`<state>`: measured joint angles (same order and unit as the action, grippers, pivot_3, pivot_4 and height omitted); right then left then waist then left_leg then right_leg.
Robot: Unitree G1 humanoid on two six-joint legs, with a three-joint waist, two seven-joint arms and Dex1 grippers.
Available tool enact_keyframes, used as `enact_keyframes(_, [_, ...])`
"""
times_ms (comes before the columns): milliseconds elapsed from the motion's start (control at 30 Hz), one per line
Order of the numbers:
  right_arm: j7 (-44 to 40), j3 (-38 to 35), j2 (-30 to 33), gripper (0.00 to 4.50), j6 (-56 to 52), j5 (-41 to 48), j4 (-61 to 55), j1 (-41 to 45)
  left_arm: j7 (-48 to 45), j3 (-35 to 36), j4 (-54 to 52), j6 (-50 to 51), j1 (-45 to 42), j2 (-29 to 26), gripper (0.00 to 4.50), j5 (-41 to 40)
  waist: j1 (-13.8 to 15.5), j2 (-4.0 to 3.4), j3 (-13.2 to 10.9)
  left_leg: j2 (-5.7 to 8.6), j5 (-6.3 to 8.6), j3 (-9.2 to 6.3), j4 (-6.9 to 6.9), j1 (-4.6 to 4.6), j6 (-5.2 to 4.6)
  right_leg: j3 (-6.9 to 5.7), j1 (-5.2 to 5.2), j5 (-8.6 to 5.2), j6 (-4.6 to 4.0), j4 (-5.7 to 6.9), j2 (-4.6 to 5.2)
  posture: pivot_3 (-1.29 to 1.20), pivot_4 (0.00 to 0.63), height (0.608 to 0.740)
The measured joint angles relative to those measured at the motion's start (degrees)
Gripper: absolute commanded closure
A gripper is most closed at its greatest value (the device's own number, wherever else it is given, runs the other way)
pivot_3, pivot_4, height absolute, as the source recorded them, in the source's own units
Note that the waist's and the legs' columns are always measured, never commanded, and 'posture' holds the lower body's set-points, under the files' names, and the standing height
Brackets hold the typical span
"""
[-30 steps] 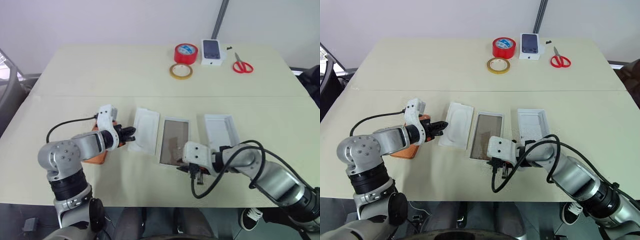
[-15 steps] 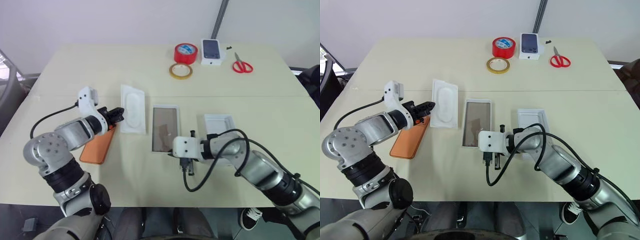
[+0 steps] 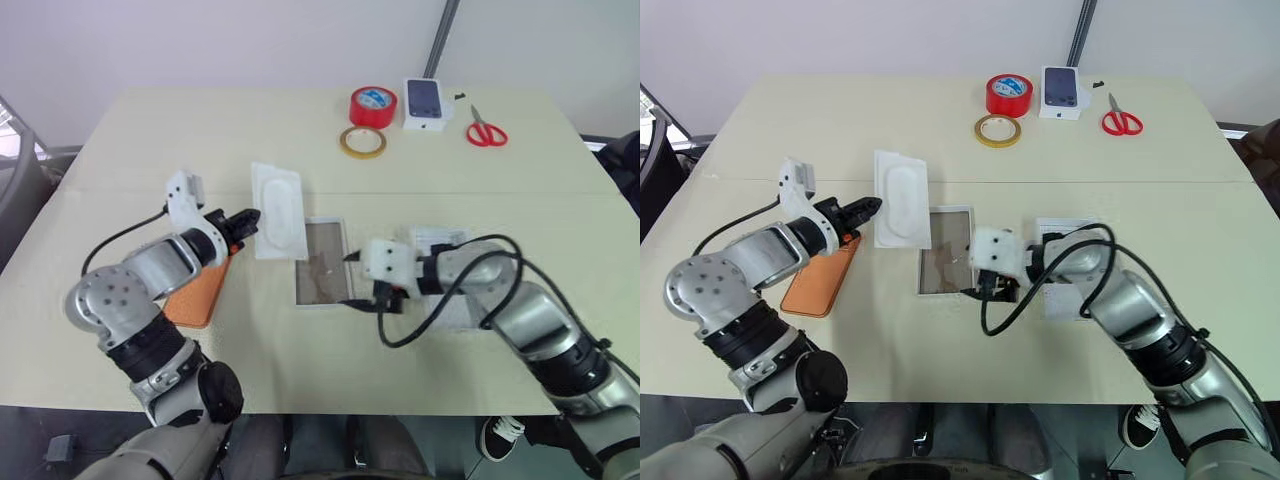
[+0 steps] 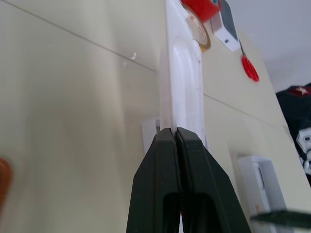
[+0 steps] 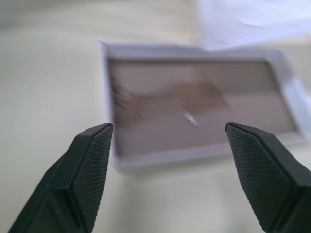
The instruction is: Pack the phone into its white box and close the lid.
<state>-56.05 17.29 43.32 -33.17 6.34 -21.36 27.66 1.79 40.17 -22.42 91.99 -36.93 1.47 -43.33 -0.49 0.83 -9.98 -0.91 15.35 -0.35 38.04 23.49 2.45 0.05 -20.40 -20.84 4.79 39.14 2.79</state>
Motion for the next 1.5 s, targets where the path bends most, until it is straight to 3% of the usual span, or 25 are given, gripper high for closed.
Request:
enact_keyframes(333, [0.74,-3.52,1.82,0.51,-0.31,0.66,0.1,-1.82,7.14,-6.5,-3.34,0.01,8.2,9.53,4.5,-2.39,-0.16,0.01,0.0,-0.02,0.0,0.0,-0.02,0.0,0.0,0.02,-0.01,0.0,0.0,0.01,-0.05,0.0,0.15,0.74])
enact_keyframes(433, [1.24,-3.52,1.77,0.45,-0.24,0.63,0.14,-1.83,8.55,-7.04,-4.69,0.01,8.39,9.68,3.53,-2.91,-0.15,0.01,0.0,-0.01,0.0,0.01,-0.02,0.0,0.0,0.02,0.0,0.0,0.0,-0.01,-0.05,0.0,0.15,0.74])
enact_keyframes(600, [1.89,-3.51,1.08,0.45,0.35,0.53,1.33,-1.5,9.95,-7.41,-5.02,0.01,8.62,9.72,0.94,-4.34,-0.1,0.01,0.0,0.0,0.0,0.01,-0.01,0.0,0.0,0.02,0.0,0.0,0.0,-0.01,-0.04,0.0,0.15,0.74])
enact_keyframes(633, [2.1,-3.47,0.66,0.7,0.4,0.5,1.86,-1.18,10.04,-7.29,-5.23,0.01,8.61,9.72,0.46,-5.01,-0.11,0.01,0.0,0.0,0.0,0.01,-0.01,0.0,0.0,0.02,0.0,0.0,0.0,-0.01,-0.04,0.0,0.15,0.74])
enact_keyframes(733, [2.91,-3.39,-0.95,1.76,0.33,0.55,3.64,0.74,10.03,-6.2,-5.83,0.01,8.37,9.52,0.44,-7.65,-0.18,0.01,0.0,-0.02,-0.01,0.01,-0.02,0.0,0.01,0.02,-0.01,0.0,0.0,-0.01,-0.06,0.0,0.15,0.74])
enact_keyframes(800, [3.59,-3.23,-2.53,2.9,-0.29,0.6,4.36,2.06,9.78,-5.18,-5.88,0.01,7.44,8.25,0.44,-9.74,-0.18,0.01,-0.01,-0.03,-0.02,0.01,-0.02,0.0,0.03,0.02,-0.02,0.0,0.0,0.0,-0.08,0.0,0.15,0.74])
enact_keyframes(900, [5.03,-2.55,-5.29,4.47,-1.98,0.58,5.36,4.18,8.9,-4.49,-6.08,0.0,6.03,4.19,0.44,-11.63,-0.27,0.01,0.0,-0.02,-0.03,0.01,-0.02,-0.01,0.05,0.03,-0.02,0.0,0.0,0.0,-0.08,0.0,0.15,0.74])
enact_keyframes(967, [6.39,-1.37,-8.04,4.47,-3.38,0.1,6.09,5.83,6.87,-5.57,-6.27,-0.16,5.98,-1.57,0.44,-11.73,-0.42,0.0,0.0,-0.03,-0.05,0.0,-0.06,-0.01,0.08,0.03,-0.06,0.0,0.0,0.01,-0.11,0.0,0.15,0.74])
enact_keyframes(1067, [9.98,1.72,-13.69,4.47,-5.79,-1.76,9.46,9.03,-0.75,-14.84,-8.32,-6.11,11.72,-19.07,0.44,-7.73,-1.02,-0.01,0.0,-0.03,-0.12,0.03,-0.24,-0.08,0.2,0.11,-0.13,0.0,-0.01,0.03,-0.14,0.0,0.15,0.74])
enact_keyframes(1133, [12.53,3.07,-16.67,4.47,-6.5,-3.5,12.32,10.7,-6.82,-20.24,-9.23,-12.94,16.51,-26.95,0.44,-4.12,-0.74,-0.02,-0.01,-0.01,-0.12,0.04,-0.25,-0.07,0.21,0.11,-0.16,-0.01,-0.01,0.01,-0.1,0.0,0.15,0.74])
enact_keyframes(1333, [19.32,7.08,-25.48,4.47,-6.48,-8.39,22.27,15.71,-25.79,-26.0,-8.65,-35.75,30.95,-39.5,0.44,5.31,-0.12,-0.02,-0.01,0.0,-0.12,0.02,-0.28,-0.04,0.21,0.06,-0.19,-0.02,-0.07,-0.01,-0.01,0.0,0.15,0.74])
enact_keyframes(1500, [22.35,8.29,-28.9,4.47,-5.97,-10.75,27.7,16.26,-33.03,-25.72,-7.01,-45.87,35.56,-41.16,0.44,8.09,-0.33,-0.03,-0.01,0.02,-0.1,0.05,-0.35,-0.03,0.16,0.07,-0.22,-0.01,-0.07,-0.02,0.07,0.0,0.15,0.74])
